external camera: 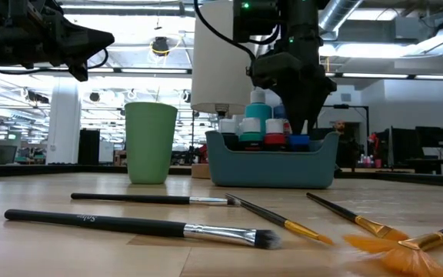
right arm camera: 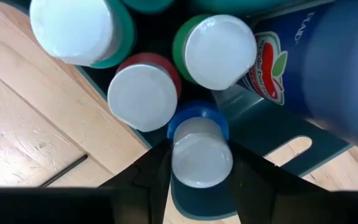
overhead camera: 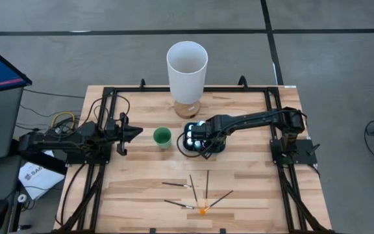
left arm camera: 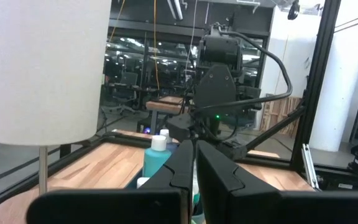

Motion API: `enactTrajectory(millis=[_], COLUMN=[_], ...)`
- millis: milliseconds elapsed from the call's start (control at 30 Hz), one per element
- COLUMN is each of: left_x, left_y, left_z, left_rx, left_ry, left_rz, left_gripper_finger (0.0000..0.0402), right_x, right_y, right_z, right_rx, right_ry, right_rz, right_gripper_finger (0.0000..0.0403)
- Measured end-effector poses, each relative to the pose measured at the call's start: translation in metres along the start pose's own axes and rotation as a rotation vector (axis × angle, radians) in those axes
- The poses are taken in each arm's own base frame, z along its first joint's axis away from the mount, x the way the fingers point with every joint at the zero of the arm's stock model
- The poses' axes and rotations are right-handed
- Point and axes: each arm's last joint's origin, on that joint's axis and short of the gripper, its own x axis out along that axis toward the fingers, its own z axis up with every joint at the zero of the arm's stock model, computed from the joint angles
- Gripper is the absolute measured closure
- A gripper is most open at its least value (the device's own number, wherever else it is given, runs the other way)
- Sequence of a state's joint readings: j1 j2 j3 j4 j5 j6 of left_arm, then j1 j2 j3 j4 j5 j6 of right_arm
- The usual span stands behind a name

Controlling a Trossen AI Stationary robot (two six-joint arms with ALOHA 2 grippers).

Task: Pick & Place Paint Supplies
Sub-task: Put the small blue paint bottle into the green bin, then put the top silver paintbrush into the green cup

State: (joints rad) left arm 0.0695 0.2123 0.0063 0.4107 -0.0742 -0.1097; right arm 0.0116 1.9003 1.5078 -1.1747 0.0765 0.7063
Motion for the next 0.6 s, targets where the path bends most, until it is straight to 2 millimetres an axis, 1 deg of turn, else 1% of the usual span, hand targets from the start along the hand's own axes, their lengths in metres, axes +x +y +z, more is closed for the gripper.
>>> enactTrajectory(millis=[267, 500, 600], left_x=[0.0000, 0.0000, 0.0000], left_y=[-0.0001, 0.0000, -0.0001], left_z=[0.0003, 0.0003, 0.0003], left_rx=[0.000, 0.000, 0.000], left_ry=[-0.003, -0.003, -0.003], left_rz=[-0.001, -0.001, -0.001], left_gripper_finger=[0.0394, 0.0394, 0.0394], right_x=[-0.0003, -0.0007, -0.0087], right_y=[-0.0005, -0.0042, -0.0081], right_z=[0.0003, -0.0044, -0.0083], right_rx=[-0.005, -0.010, -0.012], right_ry=[-0.001, 0.047, 0.062], right_rz=[0.001, -0.036, -0.046], right_gripper_finger=[0.0235, 0.0194, 0.0180])
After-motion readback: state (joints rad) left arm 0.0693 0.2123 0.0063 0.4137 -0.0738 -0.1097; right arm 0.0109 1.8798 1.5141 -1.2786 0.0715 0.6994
